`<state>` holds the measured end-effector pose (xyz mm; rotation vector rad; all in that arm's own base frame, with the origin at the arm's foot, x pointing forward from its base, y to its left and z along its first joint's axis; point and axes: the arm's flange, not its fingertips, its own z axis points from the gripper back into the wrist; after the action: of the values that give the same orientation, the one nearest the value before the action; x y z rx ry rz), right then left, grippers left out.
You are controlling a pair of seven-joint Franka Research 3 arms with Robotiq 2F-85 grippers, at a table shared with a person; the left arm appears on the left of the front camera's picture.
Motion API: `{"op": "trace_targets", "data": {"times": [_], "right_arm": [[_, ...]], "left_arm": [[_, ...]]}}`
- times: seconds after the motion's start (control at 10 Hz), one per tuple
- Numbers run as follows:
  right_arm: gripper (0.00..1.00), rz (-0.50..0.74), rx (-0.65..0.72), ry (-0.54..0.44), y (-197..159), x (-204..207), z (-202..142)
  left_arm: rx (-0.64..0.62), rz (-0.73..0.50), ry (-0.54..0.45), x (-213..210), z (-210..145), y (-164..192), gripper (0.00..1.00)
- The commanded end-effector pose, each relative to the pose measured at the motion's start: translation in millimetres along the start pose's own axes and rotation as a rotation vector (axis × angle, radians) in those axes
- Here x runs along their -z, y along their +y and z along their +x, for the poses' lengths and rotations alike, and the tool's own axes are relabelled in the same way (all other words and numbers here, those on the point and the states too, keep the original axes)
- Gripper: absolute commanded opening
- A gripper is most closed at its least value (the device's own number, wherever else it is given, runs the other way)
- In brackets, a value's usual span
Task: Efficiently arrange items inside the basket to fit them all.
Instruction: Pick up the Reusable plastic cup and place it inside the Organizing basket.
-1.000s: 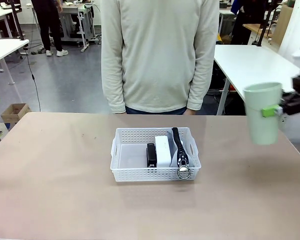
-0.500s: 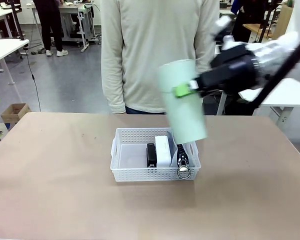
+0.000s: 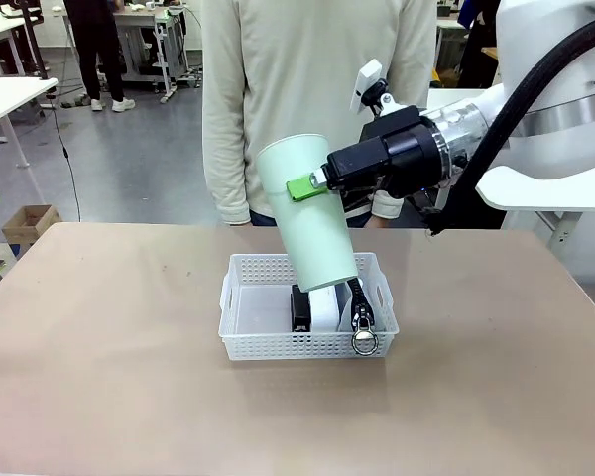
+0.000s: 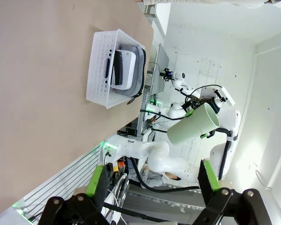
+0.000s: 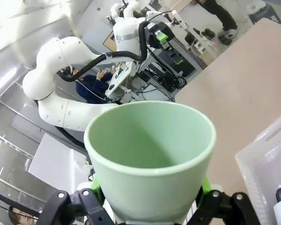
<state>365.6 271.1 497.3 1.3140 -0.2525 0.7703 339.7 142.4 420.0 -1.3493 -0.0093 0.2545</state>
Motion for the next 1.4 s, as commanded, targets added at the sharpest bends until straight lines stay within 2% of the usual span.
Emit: {"op": "trace_targets", "data": {"times": [0.0, 0.1, 0.2, 0.4, 0.5, 0.6, 0.9, 1.1, 1.3], "right_arm": [[0.88, 0.021, -0.004, -0.005, 18, 3, -1], [0.88, 0.000, 0.000, 0.000, 0, 0, 0], [0.88, -0.347, 0.200, -0.058, 1, 19, 14], [0.88, -0.584, 0.344, 0.042, -12, 54, 49], [0.88, -0.619, 0.412, 0.096, -20, 64, 61], [0.88, -0.690, 0.464, 0.097, -23, 70, 68], [0.88, -0.889, 0.574, 0.188, -29, 107, 89], [0.88, -1.063, 0.657, 0.150, -32, 135, 105], [0.88, -1.210, 0.685, 0.116, -48, 169, 107]], "left_arm": [[0.003, 0.005, 0.002, -1, -2, 0, 1.00], [0.003, 0.005, 0.002, -1, -2, 0, 1.00], [0.003, 0.005, 0.002, -1, -2, 0, 1.00], [0.003, 0.005, 0.002, -1, -2, 0, 1.00], [0.003, 0.005, 0.002, -1, -2, 0, 1.00], [0.003, 0.005, 0.002, -1, -2, 0, 1.00], [0.003, 0.005, 0.002, -1, -2, 0, 1.00], [0.003, 0.005, 0.002, -1, -2, 0, 1.00], [0.003, 0.005, 0.002, -1, -2, 0, 1.00]]}}
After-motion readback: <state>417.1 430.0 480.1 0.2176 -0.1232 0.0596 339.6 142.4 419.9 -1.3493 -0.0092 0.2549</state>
